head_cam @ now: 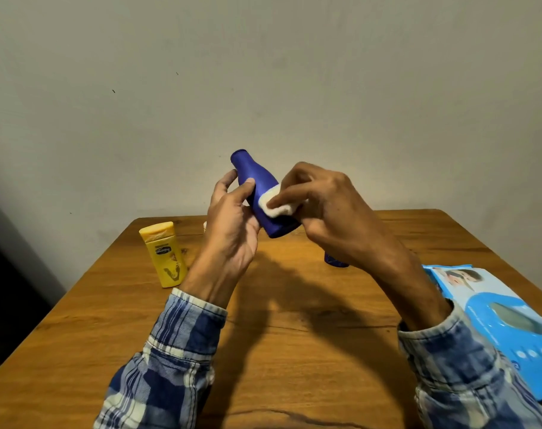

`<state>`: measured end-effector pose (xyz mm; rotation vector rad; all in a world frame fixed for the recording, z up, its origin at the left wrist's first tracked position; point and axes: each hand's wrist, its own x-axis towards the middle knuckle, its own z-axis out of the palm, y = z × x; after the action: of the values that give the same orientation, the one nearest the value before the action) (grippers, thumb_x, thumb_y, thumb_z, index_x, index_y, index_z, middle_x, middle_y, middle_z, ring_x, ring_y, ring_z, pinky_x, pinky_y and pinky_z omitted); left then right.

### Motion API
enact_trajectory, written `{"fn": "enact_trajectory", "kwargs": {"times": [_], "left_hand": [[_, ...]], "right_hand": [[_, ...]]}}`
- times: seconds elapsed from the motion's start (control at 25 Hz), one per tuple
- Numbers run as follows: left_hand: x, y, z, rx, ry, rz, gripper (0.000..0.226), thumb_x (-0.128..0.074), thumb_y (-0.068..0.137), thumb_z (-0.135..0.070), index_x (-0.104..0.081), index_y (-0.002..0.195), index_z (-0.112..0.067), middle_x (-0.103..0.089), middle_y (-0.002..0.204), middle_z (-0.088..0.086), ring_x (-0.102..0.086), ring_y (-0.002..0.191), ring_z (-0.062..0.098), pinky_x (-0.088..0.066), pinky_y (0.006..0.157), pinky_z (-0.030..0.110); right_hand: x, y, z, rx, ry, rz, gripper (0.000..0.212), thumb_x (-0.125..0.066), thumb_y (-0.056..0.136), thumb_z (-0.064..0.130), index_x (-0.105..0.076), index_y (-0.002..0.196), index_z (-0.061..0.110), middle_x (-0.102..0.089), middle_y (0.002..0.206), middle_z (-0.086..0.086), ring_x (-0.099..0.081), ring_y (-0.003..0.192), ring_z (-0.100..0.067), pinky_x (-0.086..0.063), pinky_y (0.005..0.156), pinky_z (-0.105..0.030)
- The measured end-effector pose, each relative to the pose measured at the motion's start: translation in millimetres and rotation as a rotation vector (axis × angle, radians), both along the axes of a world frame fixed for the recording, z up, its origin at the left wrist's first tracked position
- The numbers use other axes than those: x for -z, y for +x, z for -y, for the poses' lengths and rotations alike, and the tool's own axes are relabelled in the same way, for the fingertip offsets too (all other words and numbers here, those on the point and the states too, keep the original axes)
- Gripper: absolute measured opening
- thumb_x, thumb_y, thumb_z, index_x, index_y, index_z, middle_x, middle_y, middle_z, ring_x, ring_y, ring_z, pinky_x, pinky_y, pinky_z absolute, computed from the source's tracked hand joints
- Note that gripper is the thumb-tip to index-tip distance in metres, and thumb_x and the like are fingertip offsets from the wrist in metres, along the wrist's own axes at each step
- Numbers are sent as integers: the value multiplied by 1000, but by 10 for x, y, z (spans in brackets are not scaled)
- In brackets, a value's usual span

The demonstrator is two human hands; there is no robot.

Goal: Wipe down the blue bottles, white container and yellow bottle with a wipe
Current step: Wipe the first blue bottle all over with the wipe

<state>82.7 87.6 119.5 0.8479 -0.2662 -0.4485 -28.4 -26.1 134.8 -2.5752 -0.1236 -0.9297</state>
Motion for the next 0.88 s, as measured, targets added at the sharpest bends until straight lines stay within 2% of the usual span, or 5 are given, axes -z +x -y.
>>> {"fn": "enact_trajectory", "kwargs": {"times": [0.12,0.32,0.48,0.68,0.88], "left_hand": [[16,53,-27,-80,-7,-42,46,-59,101,-4,-46,145,-6,-67,122,25,-75,96,31,-63,84,46],[69,113,-16,-23,-43,-86,35,-55,104,-14,-52,133,6,-67,127,28,-67,119,37,-53,104,54],[86,155,-38,1,-72,-135,42,-56,104,-20,-51,139,4,-66,130,26,-69,116,38,-59,93,53],[76,64,-2,-37,-122,-110,41,-49,107,-19,-42,143,-3,-66,128,22,-76,97,34,-62,87,52],[50,131,-44,-59,-127,-130,43,-50,107,-23,-46,141,4,-64,130,25,-74,96,33,-64,69,46]], "right_hand": [[13,-19,-160,-105,-129,-151,36,-67,84,-6,-78,107,19,-61,113,1,-54,105,-11,-47,86,-23],[50,46,-4,54,-60,-10,39,-67,81,-10,-78,108,17,-64,107,0,-61,99,-15,-55,81,-33],[43,-3,-204,-75,-205,-151,40,-64,84,-7,-77,110,19,-61,118,0,-53,115,-13,-48,88,-27],[71,21,120,74,-58,-14,45,-66,80,-12,-76,115,16,-65,109,-2,-62,100,-13,-57,80,-36],[91,31,-188,-78,-249,-48,38,-70,77,-10,-79,104,15,-66,110,-7,-61,104,-24,-56,79,-40]]}}
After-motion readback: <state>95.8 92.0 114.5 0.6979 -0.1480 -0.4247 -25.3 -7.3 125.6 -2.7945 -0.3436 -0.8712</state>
